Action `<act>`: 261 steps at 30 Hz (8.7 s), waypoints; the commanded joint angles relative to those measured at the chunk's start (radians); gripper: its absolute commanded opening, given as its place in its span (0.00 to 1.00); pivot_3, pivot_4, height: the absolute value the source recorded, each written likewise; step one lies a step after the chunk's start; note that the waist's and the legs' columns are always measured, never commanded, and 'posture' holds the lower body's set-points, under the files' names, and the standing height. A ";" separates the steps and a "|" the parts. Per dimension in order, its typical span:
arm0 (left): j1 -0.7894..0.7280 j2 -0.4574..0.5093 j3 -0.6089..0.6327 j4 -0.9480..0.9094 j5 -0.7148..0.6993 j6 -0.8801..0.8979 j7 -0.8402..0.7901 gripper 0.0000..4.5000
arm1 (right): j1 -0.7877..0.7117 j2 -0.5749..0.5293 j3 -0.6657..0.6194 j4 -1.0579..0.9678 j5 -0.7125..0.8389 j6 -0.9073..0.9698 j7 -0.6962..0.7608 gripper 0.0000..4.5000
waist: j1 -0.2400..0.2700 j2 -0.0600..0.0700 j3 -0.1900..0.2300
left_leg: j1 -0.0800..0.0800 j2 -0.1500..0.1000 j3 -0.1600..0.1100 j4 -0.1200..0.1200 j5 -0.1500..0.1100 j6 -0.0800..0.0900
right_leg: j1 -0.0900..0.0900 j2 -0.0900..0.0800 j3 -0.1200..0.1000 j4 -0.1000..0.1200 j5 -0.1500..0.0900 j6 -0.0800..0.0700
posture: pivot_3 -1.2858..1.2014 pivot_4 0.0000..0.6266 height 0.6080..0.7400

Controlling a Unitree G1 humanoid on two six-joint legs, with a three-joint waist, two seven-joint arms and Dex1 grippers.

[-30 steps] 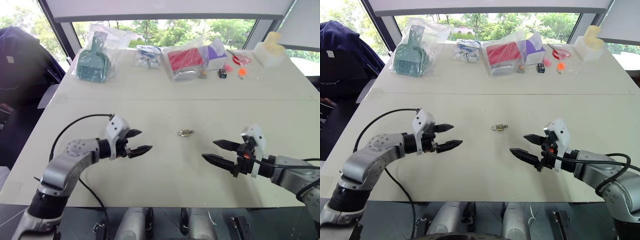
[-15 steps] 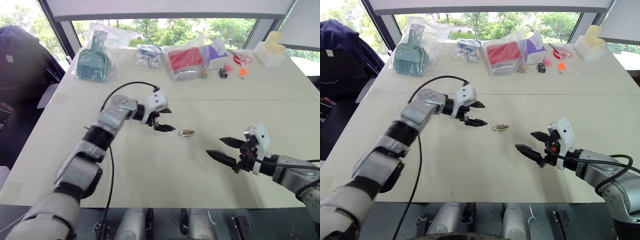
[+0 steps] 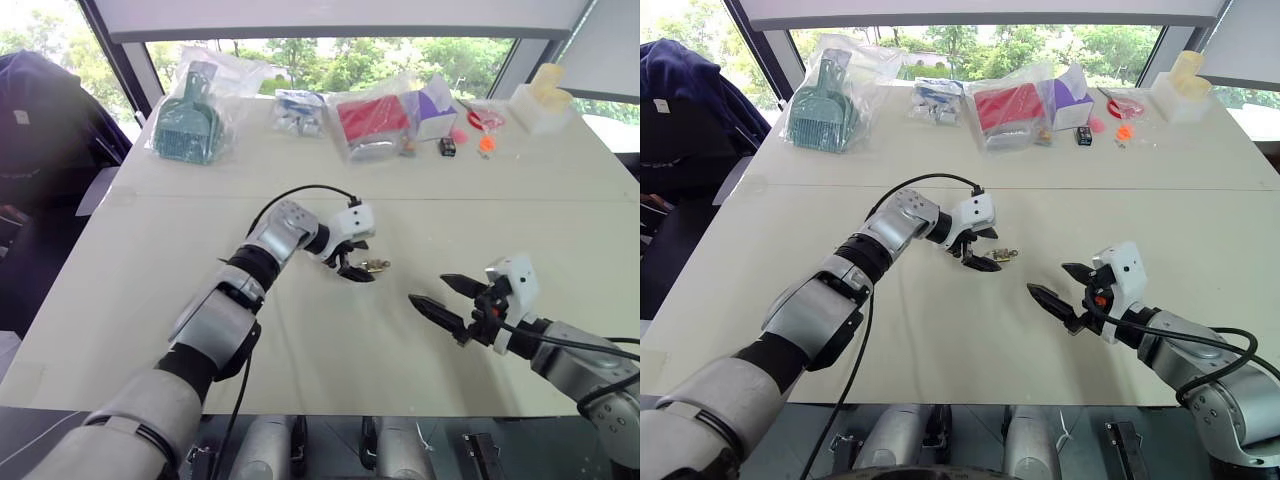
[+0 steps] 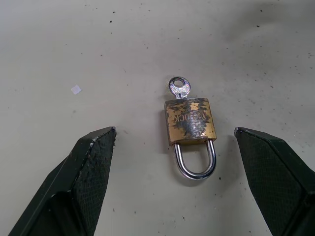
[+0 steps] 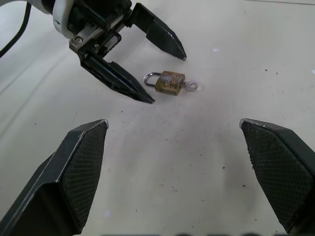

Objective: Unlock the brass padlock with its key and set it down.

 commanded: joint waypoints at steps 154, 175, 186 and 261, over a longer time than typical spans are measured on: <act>0.167 0.174 0.108 -0.579 -0.102 -0.744 0.174 0.17 | -0.357 0.164 -0.013 0.148 0.648 -0.070 -0.253 0.28 | -0.028 0.002 -0.001 | 0.002 0.000 0.001 0.000 0.000 0.001 | 0.002 0.001 0.000 0.002 0.003 0.003 | 0.52 0.24 0.96; 0.192 0.186 0.168 -0.644 -0.252 -0.388 0.101 0.84 | -0.350 0.156 -0.012 0.149 0.608 -0.061 -0.258 0.00 | -0.028 0.002 -0.001 | 0.002 0.000 0.001 0.000 0.000 0.000 | 0.003 0.001 -0.001 0.002 0.003 0.003 | 0.52 0.24 0.96; 0.191 0.167 0.230 -0.666 -0.292 -0.240 0.124 0.84 | -0.350 0.158 -0.010 0.159 0.593 -0.062 -0.245 0.00 | -0.028 0.002 -0.001 | 0.002 0.000 0.000 0.000 0.000 0.000 | 0.003 0.001 0.000 0.002 0.003 0.003 | 0.52 0.24 0.96; 0.221 0.140 0.297 -0.751 -0.428 0.115 0.068 0.84 | -0.342 0.178 -0.010 0.124 0.598 -0.070 -0.260 0.00 | -0.028 0.002 -0.001 | 0.003 0.000 0.000 0.001 0.001 0.000 | 0.004 0.001 0.000 0.002 0.003 0.003 | 0.52 0.24 0.96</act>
